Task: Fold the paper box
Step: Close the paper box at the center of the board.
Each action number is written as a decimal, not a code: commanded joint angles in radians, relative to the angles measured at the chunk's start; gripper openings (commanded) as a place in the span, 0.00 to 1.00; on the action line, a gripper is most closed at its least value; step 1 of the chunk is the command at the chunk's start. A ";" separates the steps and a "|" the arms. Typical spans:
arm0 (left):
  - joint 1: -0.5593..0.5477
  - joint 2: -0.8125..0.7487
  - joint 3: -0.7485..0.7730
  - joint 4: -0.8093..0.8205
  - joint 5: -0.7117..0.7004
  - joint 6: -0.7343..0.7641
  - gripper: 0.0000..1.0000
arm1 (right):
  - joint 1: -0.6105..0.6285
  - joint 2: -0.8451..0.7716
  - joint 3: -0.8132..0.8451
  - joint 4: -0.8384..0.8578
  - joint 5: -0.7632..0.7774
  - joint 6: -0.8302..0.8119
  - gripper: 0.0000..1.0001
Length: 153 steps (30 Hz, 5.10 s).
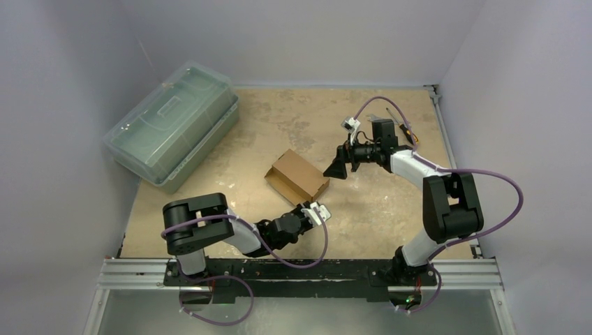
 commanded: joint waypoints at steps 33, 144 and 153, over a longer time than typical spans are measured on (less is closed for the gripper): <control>-0.002 0.010 -0.037 0.075 -0.078 -0.077 0.00 | 0.008 0.027 0.017 -0.010 -0.021 -0.016 0.99; 0.182 -0.318 0.182 -0.545 0.135 -0.545 0.29 | 0.121 0.194 0.047 -0.031 0.062 0.003 0.46; 0.244 -0.585 0.059 -0.765 0.112 -0.905 0.46 | 0.121 0.194 0.057 -0.045 0.055 -0.008 0.55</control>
